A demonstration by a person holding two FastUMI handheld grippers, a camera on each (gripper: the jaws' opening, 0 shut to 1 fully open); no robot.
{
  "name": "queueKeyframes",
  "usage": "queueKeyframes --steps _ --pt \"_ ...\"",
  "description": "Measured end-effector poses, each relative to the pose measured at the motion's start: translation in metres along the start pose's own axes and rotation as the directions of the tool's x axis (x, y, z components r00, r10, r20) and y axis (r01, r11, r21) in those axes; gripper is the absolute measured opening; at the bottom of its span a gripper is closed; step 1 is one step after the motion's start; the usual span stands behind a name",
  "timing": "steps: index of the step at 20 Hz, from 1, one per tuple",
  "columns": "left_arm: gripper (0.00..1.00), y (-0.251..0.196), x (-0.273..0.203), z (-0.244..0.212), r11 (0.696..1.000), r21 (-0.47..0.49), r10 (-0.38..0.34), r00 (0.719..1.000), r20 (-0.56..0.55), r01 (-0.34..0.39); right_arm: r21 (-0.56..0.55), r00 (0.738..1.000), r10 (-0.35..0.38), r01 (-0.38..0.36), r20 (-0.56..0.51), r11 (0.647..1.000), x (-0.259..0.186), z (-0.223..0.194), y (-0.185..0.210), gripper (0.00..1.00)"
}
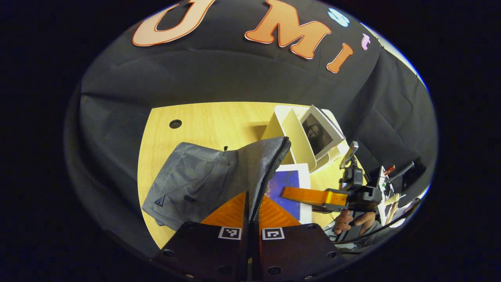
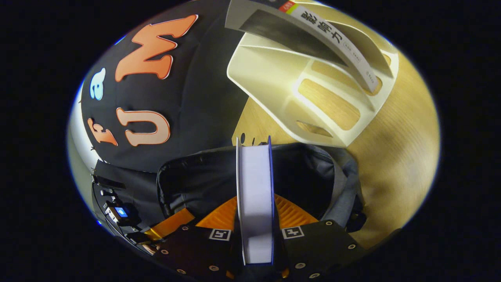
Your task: Open the schoolbag, grab two books from the bookshelf and put them into the schoolbag.
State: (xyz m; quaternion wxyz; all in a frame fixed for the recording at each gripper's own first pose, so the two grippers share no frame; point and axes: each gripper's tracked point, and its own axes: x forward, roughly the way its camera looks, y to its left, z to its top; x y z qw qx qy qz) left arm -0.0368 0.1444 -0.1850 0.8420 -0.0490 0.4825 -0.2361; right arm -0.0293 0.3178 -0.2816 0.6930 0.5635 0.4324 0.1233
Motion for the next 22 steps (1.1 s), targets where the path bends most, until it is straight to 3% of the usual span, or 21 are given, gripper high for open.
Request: queueKeyframes --steps 10,11,13,14,15,16,17,18,20,22 --pt "0.05 -0.004 0.000 -0.006 1.000 0.002 -0.002 1.000 0.009 0.002 -0.010 0.999 0.023 -0.023 0.027 1.000 0.064 -0.015 0.003 0.33" --pt "0.05 -0.004 -0.001 -0.006 1.000 0.008 0.003 1.000 0.012 -0.003 -0.004 1.000 0.019 -0.019 0.021 1.000 0.066 -0.017 0.003 0.23" --pt "0.05 -0.001 -0.002 -0.005 1.000 0.010 0.013 1.000 0.013 -0.013 -0.002 1.000 -0.007 0.007 0.000 1.000 0.065 -0.019 -0.001 0.24" --pt "0.05 0.000 0.001 -0.005 1.000 0.004 0.017 1.000 0.013 -0.017 0.004 0.998 -0.049 0.049 -0.030 0.999 0.064 -0.021 -0.009 0.38" --pt "0.05 0.000 0.002 -0.006 1.000 -0.003 0.020 1.000 0.012 -0.020 0.026 0.997 -0.053 0.054 -0.056 0.998 0.057 -0.023 -0.007 0.24" --pt "0.05 0.001 0.004 -0.008 1.000 -0.007 0.026 1.000 0.009 -0.026 0.030 0.997 -0.050 0.052 -0.061 0.998 0.048 -0.020 -0.004 0.57" --pt "0.05 0.001 0.005 -0.008 0.999 -0.006 0.031 0.999 0.012 -0.031 0.014 0.997 -0.064 0.065 -0.054 0.998 0.040 -0.019 -0.008 0.67" --pt "0.05 0.002 0.006 -0.009 0.999 -0.008 0.040 0.999 0.013 -0.040 -0.014 0.995 -0.085 0.084 -0.052 0.996 0.030 -0.013 -0.014 0.85" --pt "0.05 0.003 0.008 -0.012 0.998 -0.024 0.053 0.999 0.011 -0.053 -0.064 0.986 -0.147 0.143 -0.072 0.988 0.010 -0.007 -0.028 0.95" --pt "0.05 0.001 0.013 -0.017 0.997 -0.033 0.068 0.998 0.001 -0.068 -0.123 0.979 -0.193 0.184 -0.063 0.975 -0.012 0.009 -0.033 0.97"
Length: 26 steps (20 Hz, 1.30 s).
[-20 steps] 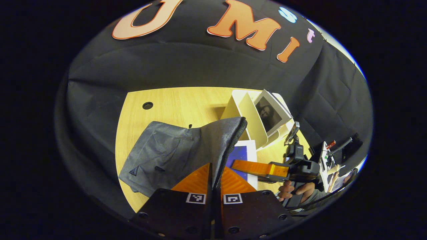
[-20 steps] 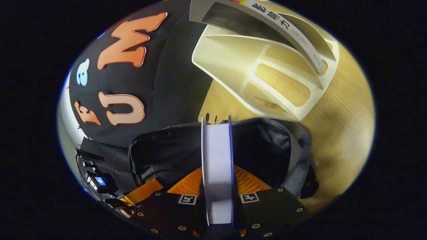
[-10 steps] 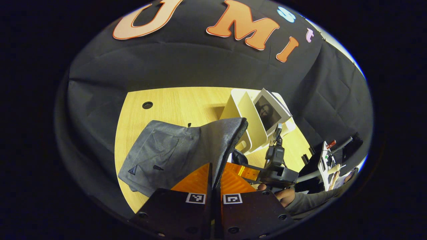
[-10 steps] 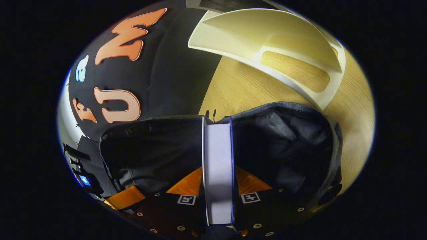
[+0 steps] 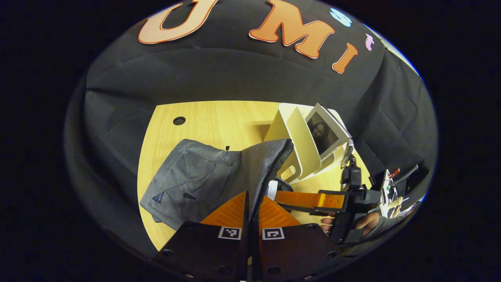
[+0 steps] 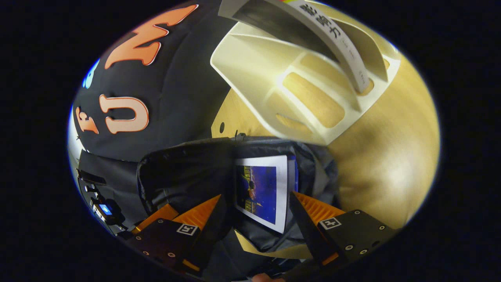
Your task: Open the schoolbag, grab two books from the bookshelf and put them into the schoolbag.
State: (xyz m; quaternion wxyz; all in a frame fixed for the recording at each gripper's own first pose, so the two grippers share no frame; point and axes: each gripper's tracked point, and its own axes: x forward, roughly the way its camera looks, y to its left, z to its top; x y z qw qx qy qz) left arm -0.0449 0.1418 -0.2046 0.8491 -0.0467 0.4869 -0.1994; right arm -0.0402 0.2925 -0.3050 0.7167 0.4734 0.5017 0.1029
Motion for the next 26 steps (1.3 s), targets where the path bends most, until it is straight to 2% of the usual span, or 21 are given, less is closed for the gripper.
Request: queueKeyframes --steps 3,6,11,15,22,26 --pt "0.05 -0.005 0.006 -0.006 1.000 -0.010 0.010 1.000 -0.004 -0.010 -0.113 0.996 -0.085 0.086 0.014 0.990 -0.031 0.019 -0.013 0.97" --pt "0.05 -0.008 0.011 -0.010 0.999 0.003 0.032 0.999 -0.010 -0.032 -0.233 0.987 -0.153 0.159 0.045 0.959 -0.060 0.046 -0.022 0.98" --pt "0.05 -0.012 0.015 -0.017 0.999 -0.009 0.049 0.999 -0.017 -0.049 -0.394 0.971 -0.223 0.237 0.083 0.888 -0.107 0.095 -0.018 0.98" --pt "0.05 -0.015 0.020 -0.022 0.998 -0.026 0.059 0.998 -0.020 -0.059 -0.514 0.946 -0.292 0.322 0.140 0.795 -0.133 0.142 -0.015 0.98" --pt "0.05 -0.014 0.024 -0.033 0.994 -0.091 0.068 0.998 -0.013 -0.069 -0.617 0.918 -0.357 0.383 0.172 0.688 -0.156 0.209 0.012 0.98" --pt "0.05 -0.015 0.024 -0.037 0.990 -0.115 0.080 0.997 -0.013 -0.081 -0.635 0.907 -0.387 0.398 0.165 0.662 -0.145 0.236 0.017 0.98"
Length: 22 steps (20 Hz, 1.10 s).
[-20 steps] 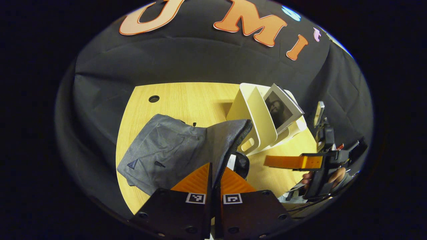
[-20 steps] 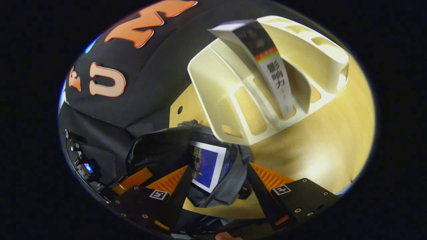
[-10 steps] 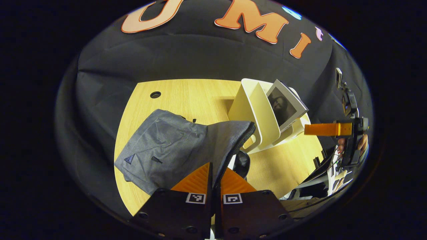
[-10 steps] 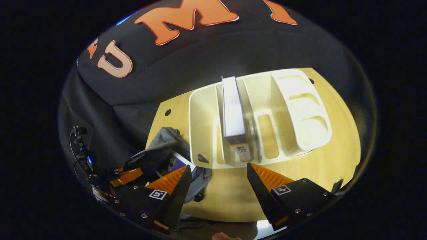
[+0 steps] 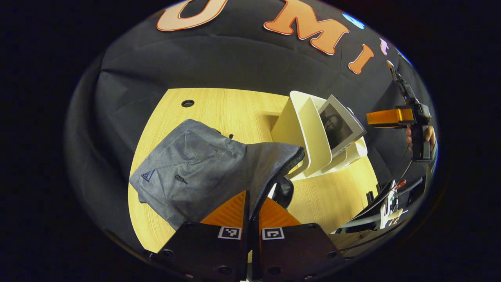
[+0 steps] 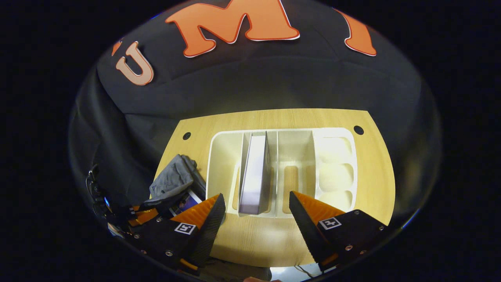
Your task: Open the schoolbag, grab two books from the bookshelf and put them into the schoolbag.
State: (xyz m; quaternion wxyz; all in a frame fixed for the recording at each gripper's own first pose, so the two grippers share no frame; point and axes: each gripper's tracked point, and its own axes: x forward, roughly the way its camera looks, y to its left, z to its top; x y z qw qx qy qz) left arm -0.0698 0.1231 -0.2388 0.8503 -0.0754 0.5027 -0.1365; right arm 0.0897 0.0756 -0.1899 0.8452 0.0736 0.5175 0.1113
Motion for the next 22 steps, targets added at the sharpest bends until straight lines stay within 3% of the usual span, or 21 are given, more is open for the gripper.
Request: queueKeyframes --steps 4,11,15,16,17,19,20,21,22 --pt "0.05 0.001 0.001 0.001 0.999 -0.036 0.025 1.000 0.002 -0.025 0.055 0.997 0.030 -0.027 -0.069 0.998 0.024 0.012 0.001 0.98" --pt "0.05 -0.001 0.008 -0.004 0.993 -0.090 0.077 0.997 -0.022 -0.079 0.030 0.984 0.042 -0.037 -0.176 0.999 0.070 0.011 0.002 0.94" --pt "0.05 -0.005 0.011 -0.004 0.989 -0.092 0.114 0.993 -0.037 -0.117 0.036 0.973 0.036 -0.028 -0.228 0.999 0.092 0.005 0.001 0.79" --pt "0.05 -0.005 0.012 -0.004 0.988 -0.093 0.122 0.992 -0.040 -0.125 0.043 0.968 0.039 -0.029 -0.246 0.999 0.094 0.005 0.003 0.71" --pt "0.05 -0.006 0.013 -0.004 0.987 -0.094 0.129 0.991 -0.042 -0.132 0.054 0.964 0.039 -0.025 -0.263 0.998 0.098 0.001 0.003 0.54" --pt "0.05 -0.007 0.013 -0.005 0.985 -0.097 0.141 0.989 -0.045 -0.145 0.059 0.962 0.026 -0.011 -0.273 0.998 0.100 0.001 -0.004 0.51" --pt "0.05 -0.008 0.013 -0.005 0.984 -0.099 0.146 0.988 -0.045 -0.150 0.059 0.963 0.011 0.005 -0.270 0.998 0.100 0.002 -0.009 0.34" --pt "0.05 -0.009 0.013 -0.005 0.983 -0.102 0.150 0.988 -0.046 -0.154 0.070 0.962 0.004 0.016 -0.274 0.997 0.100 0.001 -0.012 0.43" --pt "0.05 -0.010 0.013 -0.006 0.983 -0.100 0.151 0.987 -0.050 -0.156 0.094 0.958 0.009 0.019 -0.287 0.995 0.098 0.000 -0.012 0.39"
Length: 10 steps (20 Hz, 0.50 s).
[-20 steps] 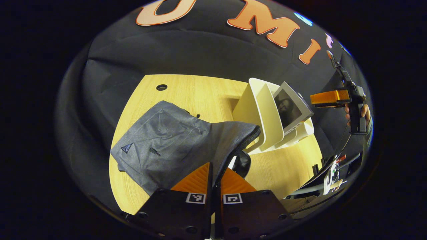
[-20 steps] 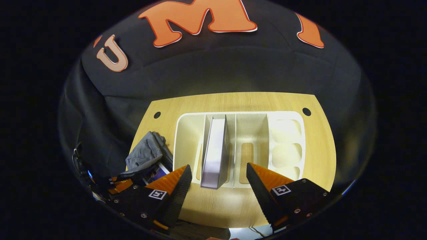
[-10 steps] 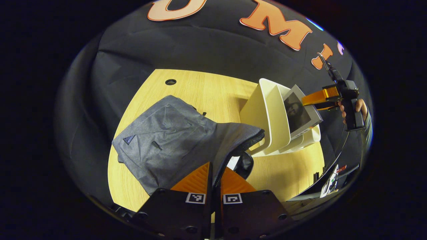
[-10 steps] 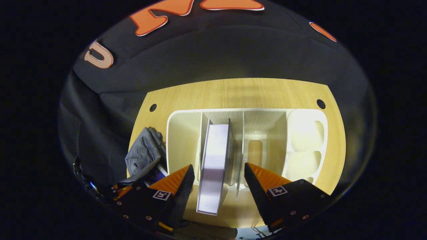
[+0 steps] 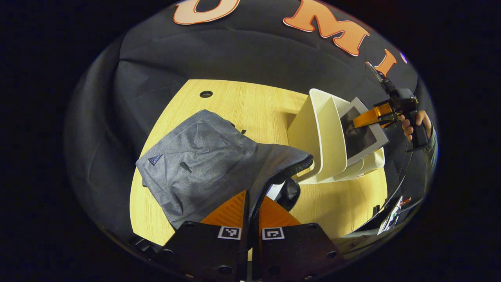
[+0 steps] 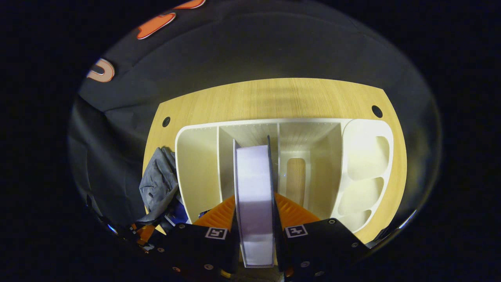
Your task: Open the schoolbag, grab two books from the bookshelf and put them into the schoolbag.
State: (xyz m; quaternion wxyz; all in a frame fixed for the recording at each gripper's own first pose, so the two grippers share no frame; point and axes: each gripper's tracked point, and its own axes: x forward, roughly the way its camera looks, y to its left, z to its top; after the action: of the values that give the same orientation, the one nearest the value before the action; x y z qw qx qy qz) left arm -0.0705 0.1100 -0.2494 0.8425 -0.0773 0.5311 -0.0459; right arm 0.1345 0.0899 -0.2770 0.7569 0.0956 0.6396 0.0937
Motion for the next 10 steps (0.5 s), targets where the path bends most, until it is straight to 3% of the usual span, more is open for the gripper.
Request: queueKeyframes --steps 1,2,3,4,5,6,10 --pt "0.05 0.000 0.000 0.001 1.000 0.008 0.002 1.000 0.001 -0.002 0.027 1.000 0.009 -0.009 -0.007 1.000 -0.003 -0.001 0.001 0.39" --pt "0.05 0.000 0.001 0.004 1.000 0.019 0.002 1.000 0.004 -0.002 0.045 1.000 0.017 -0.016 -0.014 0.999 -0.005 -0.002 0.001 0.48" --pt "0.05 0.001 -0.001 0.003 1.000 0.028 -0.001 1.000 0.004 0.001 0.053 1.000 0.018 -0.018 -0.005 0.998 -0.010 -0.003 -0.002 0.37" --pt "0.05 0.001 0.000 0.003 0.999 0.033 -0.007 1.000 0.003 0.007 0.055 1.000 0.014 -0.015 0.016 0.998 -0.016 0.000 -0.004 0.37" --pt "0.05 0.001 0.000 0.003 0.999 0.036 -0.014 1.000 0.004 0.014 0.062 0.999 0.011 -0.013 0.039 0.998 -0.023 0.000 -0.004 0.27" --pt "0.05 0.001 0.000 0.003 0.999 0.038 -0.022 1.000 0.003 0.022 0.074 0.998 0.015 -0.019 0.056 0.997 -0.032 0.001 -0.003 0.37" --pt "0.05 0.002 -0.002 0.001 0.993 0.080 -0.082 0.997 -0.005 0.082 0.130 0.991 0.005 -0.022 0.132 0.991 -0.064 -0.007 -0.001 0.37"
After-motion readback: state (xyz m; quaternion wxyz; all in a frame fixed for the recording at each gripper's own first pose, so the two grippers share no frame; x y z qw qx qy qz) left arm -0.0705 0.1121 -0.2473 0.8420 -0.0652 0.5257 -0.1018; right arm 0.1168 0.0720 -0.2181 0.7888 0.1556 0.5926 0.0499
